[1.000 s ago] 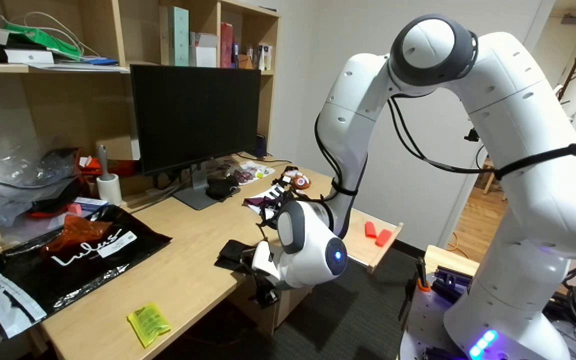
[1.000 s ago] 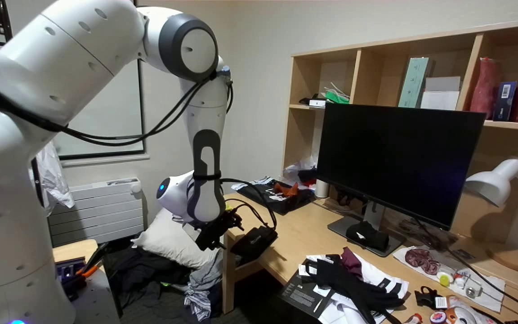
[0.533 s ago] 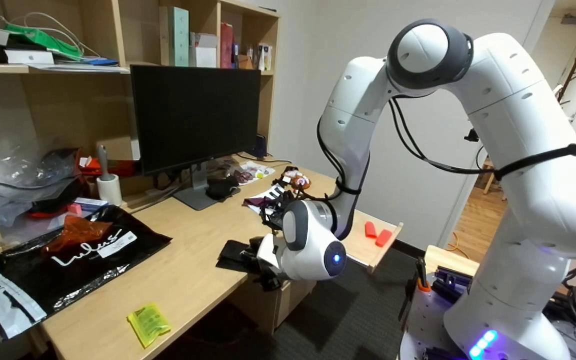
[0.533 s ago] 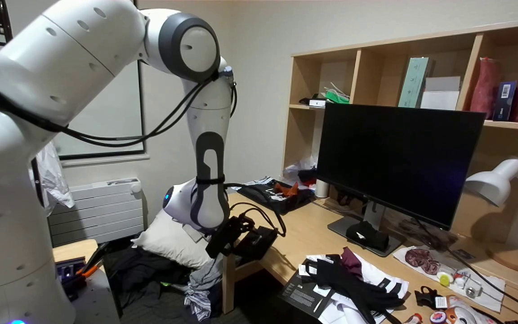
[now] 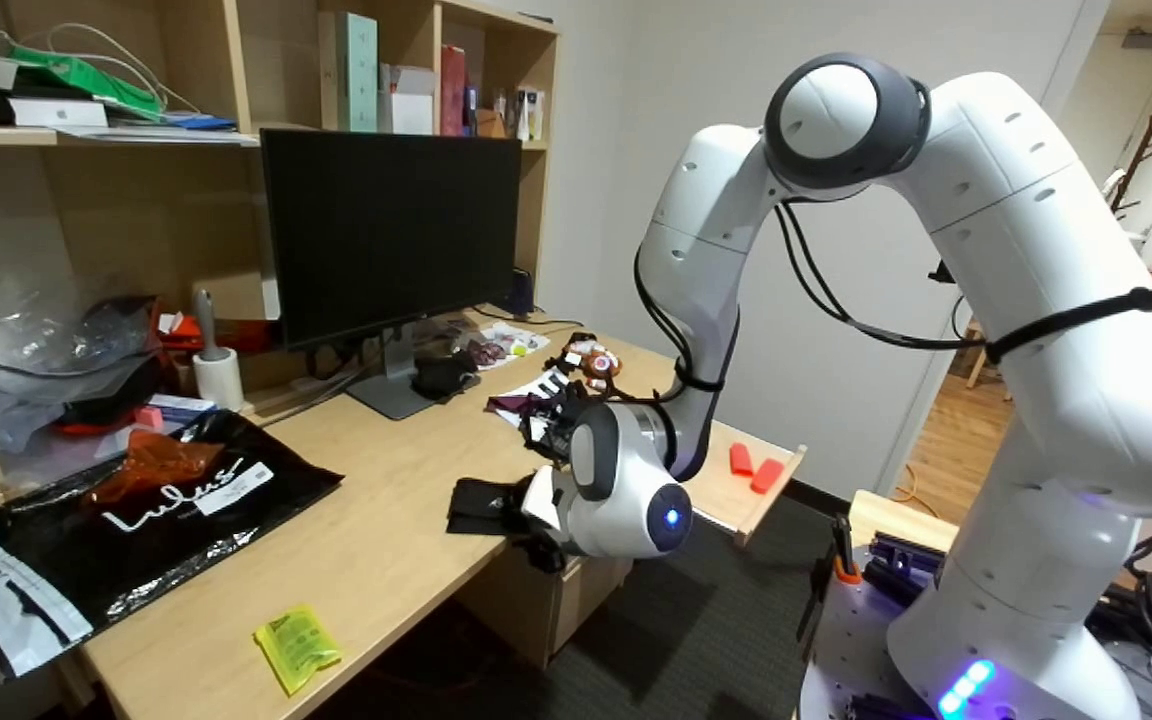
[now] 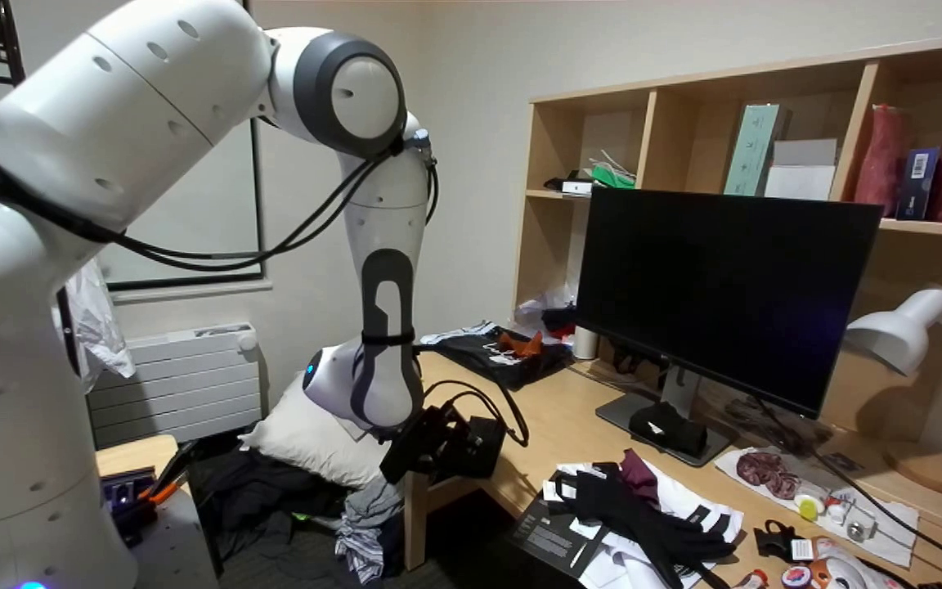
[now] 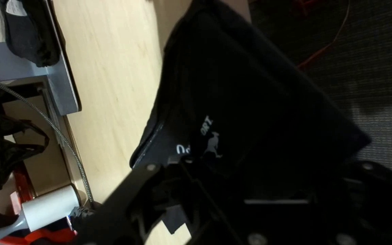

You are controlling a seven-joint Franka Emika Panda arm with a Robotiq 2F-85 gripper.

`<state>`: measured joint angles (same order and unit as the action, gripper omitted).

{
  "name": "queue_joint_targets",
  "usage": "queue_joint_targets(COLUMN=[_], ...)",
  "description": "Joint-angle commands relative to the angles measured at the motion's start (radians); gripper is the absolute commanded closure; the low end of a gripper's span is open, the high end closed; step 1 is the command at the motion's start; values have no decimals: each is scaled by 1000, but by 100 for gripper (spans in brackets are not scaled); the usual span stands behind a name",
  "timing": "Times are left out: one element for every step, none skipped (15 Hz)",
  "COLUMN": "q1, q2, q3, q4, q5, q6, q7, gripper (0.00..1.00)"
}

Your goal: Move the black cloth to the right

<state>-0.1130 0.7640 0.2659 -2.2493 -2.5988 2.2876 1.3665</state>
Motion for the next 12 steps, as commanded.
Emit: queue_joint_targets(q1=[-9, -14, -22, -48, -57, -75, -97, -125, -155, -187, -227, -267], q2=[-1, -5, -9, -17, -39, -63, -93, -131, -153, -176, -190, -197], q3=[2, 7, 10, 18, 26, 27, 35, 45, 62, 85, 113, 137], q4=[2, 5, 6, 15, 15, 17, 16, 11, 13, 18, 33, 50], q5=[3, 2, 2, 3, 3, 4, 3, 1, 4, 4, 4, 0], q6=[31, 48, 73, 159, 195, 257, 330, 417, 501, 590, 678, 762], q7=[25, 31, 38, 50, 62, 62, 64, 64, 59, 54, 47, 51], gripper=[72, 72, 72, 72, 72, 72, 72, 72, 72, 72, 72, 72])
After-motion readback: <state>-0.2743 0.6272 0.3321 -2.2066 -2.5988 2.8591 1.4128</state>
